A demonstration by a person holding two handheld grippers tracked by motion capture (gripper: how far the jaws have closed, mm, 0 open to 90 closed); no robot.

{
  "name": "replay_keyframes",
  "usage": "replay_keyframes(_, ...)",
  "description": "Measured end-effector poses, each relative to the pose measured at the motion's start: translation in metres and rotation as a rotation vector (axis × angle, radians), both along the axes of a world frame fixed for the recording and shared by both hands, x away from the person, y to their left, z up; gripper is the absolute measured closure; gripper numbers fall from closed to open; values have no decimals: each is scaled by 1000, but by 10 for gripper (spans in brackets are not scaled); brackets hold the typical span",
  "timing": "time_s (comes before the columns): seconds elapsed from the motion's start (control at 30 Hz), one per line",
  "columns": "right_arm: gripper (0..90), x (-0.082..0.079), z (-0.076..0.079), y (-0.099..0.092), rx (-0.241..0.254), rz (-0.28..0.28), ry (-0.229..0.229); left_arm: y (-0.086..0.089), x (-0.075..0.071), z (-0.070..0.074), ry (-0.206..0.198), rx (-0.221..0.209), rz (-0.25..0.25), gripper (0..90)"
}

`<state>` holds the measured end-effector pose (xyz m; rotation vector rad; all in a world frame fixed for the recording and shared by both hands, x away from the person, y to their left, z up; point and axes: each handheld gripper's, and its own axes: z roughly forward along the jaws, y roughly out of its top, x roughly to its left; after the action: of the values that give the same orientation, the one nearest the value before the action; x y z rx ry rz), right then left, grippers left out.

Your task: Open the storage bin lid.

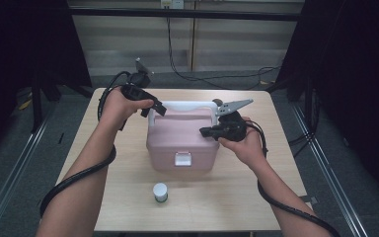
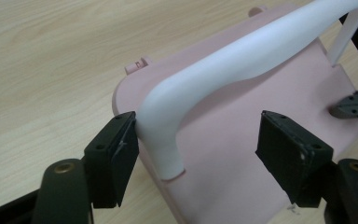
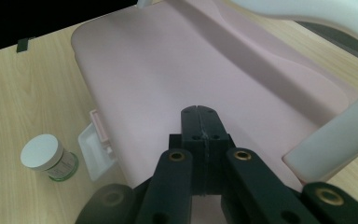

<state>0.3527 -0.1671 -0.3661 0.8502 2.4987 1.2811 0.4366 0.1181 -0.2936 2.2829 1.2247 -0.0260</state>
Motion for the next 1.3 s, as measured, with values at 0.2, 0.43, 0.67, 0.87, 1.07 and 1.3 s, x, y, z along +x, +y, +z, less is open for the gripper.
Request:
replay_keyframes(0.2, 900, -1, 0, 1, -8, -6, -7, 0, -6, -1, -30, -1, -5, 319)
replay_keyframes(0.43, 900, -1, 0, 0, 6, -9, 0, 2, -8, -9, -35, -4, -17, 351)
replay_keyframes(0.67, 900, -1, -1, -1, 17, -12, 0, -1, -6, -15, -52, 27, -22, 389)
replay_keyframes(0.87, 900, -1, -1, -1, 18, -9, 0, -2, -5, -19, -68, 52, -16, 448)
replay_keyframes(1.07, 900, -1, -1, 0, 11, -11, -7, -3, -5, -22, -94, 79, 7, 525)
replay_keyframes(1.3, 900, -1, -1, 0, 12, -11, -7, -4, -4, -22, -104, 113, 21, 596)
